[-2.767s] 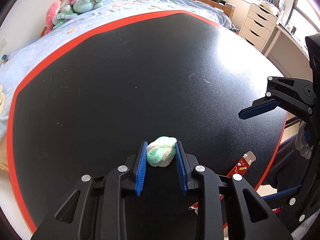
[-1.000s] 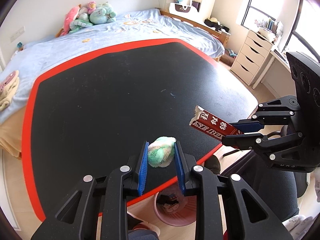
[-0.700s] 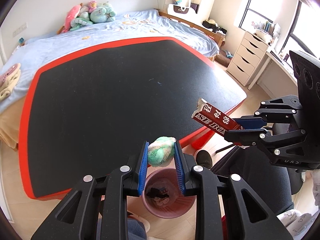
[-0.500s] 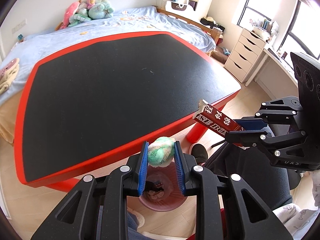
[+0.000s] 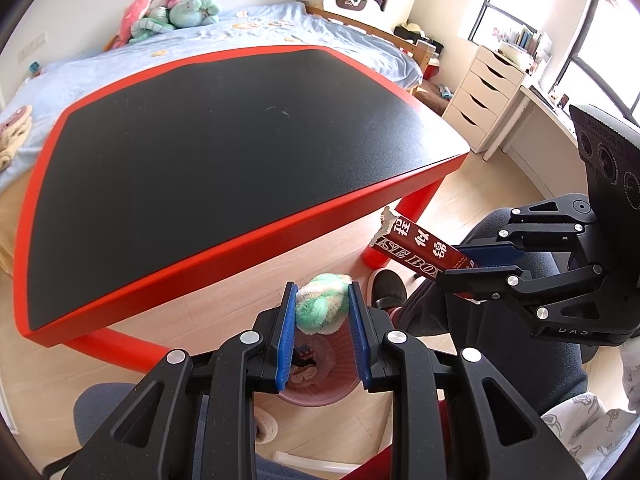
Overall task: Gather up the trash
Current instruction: 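Carry the sponge and red box with both grippers over the bin, then open both grippers to drop the sponge and red box into the bin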
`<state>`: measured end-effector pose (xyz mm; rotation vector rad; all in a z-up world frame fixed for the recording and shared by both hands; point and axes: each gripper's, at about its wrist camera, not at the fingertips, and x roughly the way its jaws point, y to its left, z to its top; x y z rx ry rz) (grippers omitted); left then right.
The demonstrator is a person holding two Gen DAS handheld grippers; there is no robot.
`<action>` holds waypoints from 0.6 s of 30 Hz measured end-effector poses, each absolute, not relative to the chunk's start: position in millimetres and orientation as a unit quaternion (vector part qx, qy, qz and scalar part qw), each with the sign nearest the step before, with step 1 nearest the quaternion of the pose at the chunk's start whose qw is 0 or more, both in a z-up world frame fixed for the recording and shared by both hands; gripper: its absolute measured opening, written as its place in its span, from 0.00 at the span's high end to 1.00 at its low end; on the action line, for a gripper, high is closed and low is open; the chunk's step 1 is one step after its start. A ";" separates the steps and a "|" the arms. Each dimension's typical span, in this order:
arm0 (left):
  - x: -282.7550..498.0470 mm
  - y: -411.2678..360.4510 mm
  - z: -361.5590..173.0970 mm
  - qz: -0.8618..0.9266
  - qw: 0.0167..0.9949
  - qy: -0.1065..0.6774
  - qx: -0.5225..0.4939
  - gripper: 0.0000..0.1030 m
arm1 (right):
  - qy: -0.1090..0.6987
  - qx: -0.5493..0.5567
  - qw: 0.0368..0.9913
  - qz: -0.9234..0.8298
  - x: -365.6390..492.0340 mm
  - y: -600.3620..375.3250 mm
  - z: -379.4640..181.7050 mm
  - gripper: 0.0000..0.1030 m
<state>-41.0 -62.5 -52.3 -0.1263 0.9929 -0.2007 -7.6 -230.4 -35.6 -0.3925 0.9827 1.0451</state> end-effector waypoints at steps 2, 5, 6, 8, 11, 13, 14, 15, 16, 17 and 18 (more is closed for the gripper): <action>-41.0 -61.3 -52.8 -0.096 0.873 0.475 -0.063 0.72 | 0.448 -0.177 0.733 0.479 -6.4 -232.1 -36.6 0.84; -40.7 -61.6 -54.4 -0.093 0.874 0.472 -0.071 0.33 | 0.444 -0.173 0.742 0.472 -3.6 -233.7 -36.7 0.36; -40.7 -59.9 -54.2 -0.090 0.876 0.468 -0.076 0.24 | 0.442 -0.167 0.746 0.469 -3.1 -234.8 -36.1 0.20; -41.8 -58.1 -54.9 -0.083 0.878 0.464 -0.081 0.13 | 0.444 -0.163 0.750 0.462 -0.3 -235.6 -35.9 0.12; -43.1 -54.5 -55.9 -0.075 0.877 0.466 -0.085 0.11 | 0.449 -0.156 0.753 0.456 2.2 -238.1 -37.9 0.06; -44.9 -53.2 -55.0 -0.071 0.879 0.464 -0.086 0.08 | 0.452 -0.151 0.754 0.453 2.1 -240.4 -39.6 0.05; -46.0 -52.5 -54.6 -0.070 0.879 0.463 -0.087 0.08 | 0.454 -0.148 0.754 0.451 2.8 -240.9 -40.1 0.04; -46.4 -51.7 -54.4 -0.069 0.879 0.463 -0.089 0.08 | 0.456 -0.146 0.754 0.450 2.7 -241.6 -40.8 0.04; -47.3 -50.7 -54.3 -0.068 0.879 0.463 -0.091 0.08 | 0.457 -0.144 0.754 0.449 2.7 -242.1 -41.0 0.03; -47.9 -49.9 -54.2 -0.067 0.879 0.463 -0.092 0.07 | 0.459 -0.141 0.754 0.449 2.7 -242.4 -40.9 0.03; -48.5 -49.3 -54.2 -0.066 0.879 0.463 -0.094 0.07 | 0.459 -0.139 0.754 0.448 2.0 -242.9 -40.7 0.03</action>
